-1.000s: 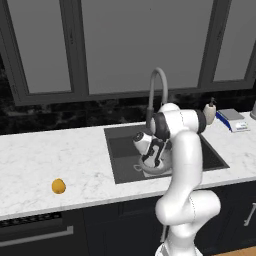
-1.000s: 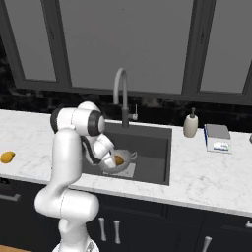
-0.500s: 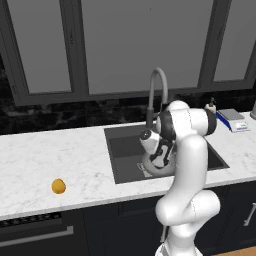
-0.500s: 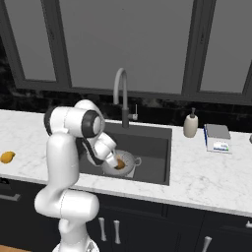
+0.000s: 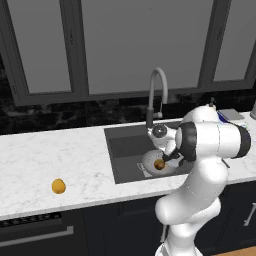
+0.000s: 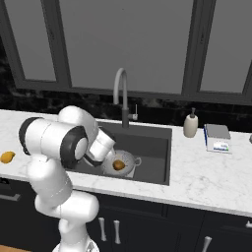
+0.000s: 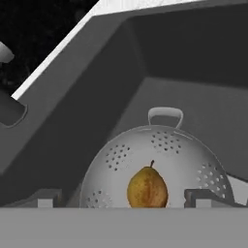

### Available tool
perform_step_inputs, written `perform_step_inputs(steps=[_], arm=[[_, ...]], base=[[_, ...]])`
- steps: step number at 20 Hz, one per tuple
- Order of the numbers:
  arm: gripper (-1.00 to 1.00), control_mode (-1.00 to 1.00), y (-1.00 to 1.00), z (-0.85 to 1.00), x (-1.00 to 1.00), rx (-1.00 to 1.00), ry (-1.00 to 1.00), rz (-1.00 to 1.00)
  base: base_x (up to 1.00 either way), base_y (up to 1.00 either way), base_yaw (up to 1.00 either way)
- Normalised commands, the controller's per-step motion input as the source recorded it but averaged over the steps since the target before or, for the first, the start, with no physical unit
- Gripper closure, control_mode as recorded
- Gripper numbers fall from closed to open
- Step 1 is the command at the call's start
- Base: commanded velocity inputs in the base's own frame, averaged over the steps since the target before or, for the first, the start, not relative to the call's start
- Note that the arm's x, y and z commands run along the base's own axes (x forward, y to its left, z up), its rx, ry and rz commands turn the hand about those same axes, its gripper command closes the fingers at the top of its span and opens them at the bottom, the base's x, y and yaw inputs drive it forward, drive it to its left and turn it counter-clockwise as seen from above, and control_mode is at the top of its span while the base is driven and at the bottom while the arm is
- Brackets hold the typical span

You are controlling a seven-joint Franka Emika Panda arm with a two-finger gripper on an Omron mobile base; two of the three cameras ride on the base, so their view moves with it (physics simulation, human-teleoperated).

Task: Put the colander in the sink, put the pear, mango in the colander, and turn on the sink faucet and pour water over the colander.

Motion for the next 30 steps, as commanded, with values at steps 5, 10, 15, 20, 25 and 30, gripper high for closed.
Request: perform_step_inputs(steps=[5,10,15,20,25,30], arm=[[-1.0,-1.0,0.91,0.81,-0.52,0.0,-0.23,0.09],[-1.0,-1.0,0.83,0.86,-0.56,0.0,-0.05,0.07],[-1.0,-1.0,0.64,1.0,-0.43,0.0,0.2,0.2],[-1.0,-1.0,0.59,1.0,-0.07,0.0,0.39,0.18],[-1.0,-1.0,0.51,0.96,-0.38,0.0,0.37,0.19],[-1.0,-1.0,0.45,0.16,-0.96,-0.01,0.07,0.24]], base=[[0.0,0.0,0.0],[0.0,0.0,0.0],[0.0,0.0,0.0],[0.0,0.0,0.0],[0.0,0.0,0.0],[0.0,0.0,0.0]])
